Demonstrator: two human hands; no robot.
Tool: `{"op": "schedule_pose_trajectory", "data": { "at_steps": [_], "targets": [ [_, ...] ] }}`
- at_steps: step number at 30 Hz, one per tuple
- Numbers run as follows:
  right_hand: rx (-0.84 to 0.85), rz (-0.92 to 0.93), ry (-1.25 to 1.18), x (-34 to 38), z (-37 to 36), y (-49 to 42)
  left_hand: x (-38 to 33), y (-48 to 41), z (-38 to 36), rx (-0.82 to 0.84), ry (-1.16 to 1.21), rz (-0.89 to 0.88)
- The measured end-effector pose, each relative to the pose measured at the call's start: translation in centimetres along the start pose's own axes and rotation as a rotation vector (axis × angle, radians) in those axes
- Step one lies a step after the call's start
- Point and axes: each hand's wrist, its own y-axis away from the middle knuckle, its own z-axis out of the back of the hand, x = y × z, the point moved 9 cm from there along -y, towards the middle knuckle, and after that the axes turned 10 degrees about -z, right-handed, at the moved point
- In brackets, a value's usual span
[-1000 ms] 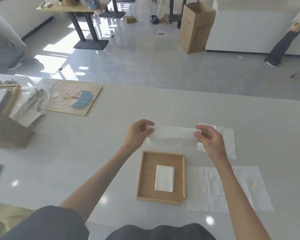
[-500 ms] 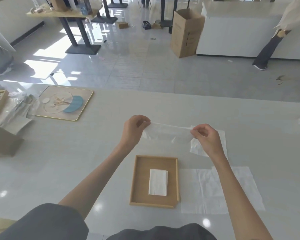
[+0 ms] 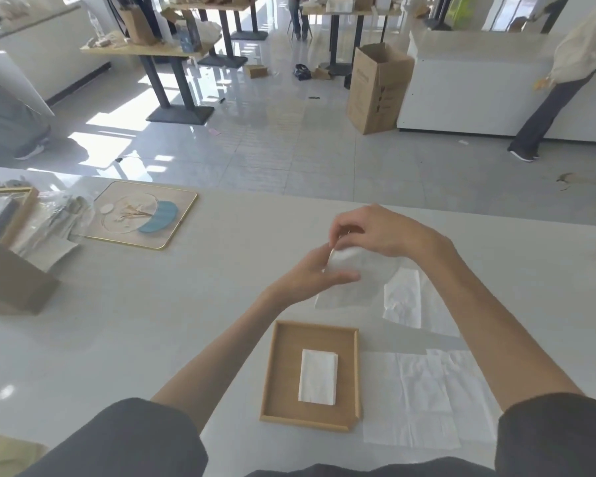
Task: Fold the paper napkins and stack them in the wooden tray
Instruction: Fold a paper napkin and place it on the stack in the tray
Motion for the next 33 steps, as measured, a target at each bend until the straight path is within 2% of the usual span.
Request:
{"op": "schedule_pose_trajectory", "data": {
  "at_steps": [4,7,12,15,18,20,22,24,25,27,29,31,33],
  "targets": [
    [0.025,0.027,0.067,1.6,2.5,0.2,-0.2,-0.5,-1.4,-0.037,0.233,0.067],
    [-0.013,0.045,0.013,1.9,4.9,1.0,0.8,1.1,-3.2,-0.009,0.274,0.104],
    [-0.048,0.032,-0.058,1.3,7.1,2.2,0.4,3.7,-5.4,0.215,0.25,0.069],
    [0.005,0.036,-0.036,1.7,5.8,2.1,-2.9,2.4,-3.3,0.172,0.342,-0.045],
    [0.046,0.042,-0.032,2.2,4.8,1.6,-4.6,0.8,-1.8,0.035,0.316,-0.019],
    [-0.029,0.061,-0.14,2.2,5.8,1.4,-4.2,0.6,-1.7,-0.027,0.365,0.003],
    [-0.281,0.046,-0.382,0.3,7.9,2.0,-3.2,0.8,-1.5,-0.078,0.446,0.032],
    [-0.502,-0.093,-0.67,-4.0,7.9,3.2,-2.6,1.1,-0.9,-0.139,0.495,0.051],
    [-0.503,-0.205,-0.787,-6.3,6.1,3.6,-2.3,1.3,-0.5,-0.17,0.519,0.054],
    [-0.31,-0.391,-0.921,-9.4,0.5,3.9,-1.6,1.7,0.1,-0.209,0.56,0.064],
    [-0.098,-0.42,-0.975,-9.7,-4.4,4.2,-0.9,2.0,0.6,-0.241,0.572,0.093],
    [-0.09,-0.369,-1.064,-9.2,-6.4,4.3,-0.3,2.2,0.9,-0.264,0.553,0.119],
    [-0.23,-0.311,-1.147,-9.1,-6.1,4.3,0.0,2.2,1.0,-0.259,0.514,0.132]
  ]
}}
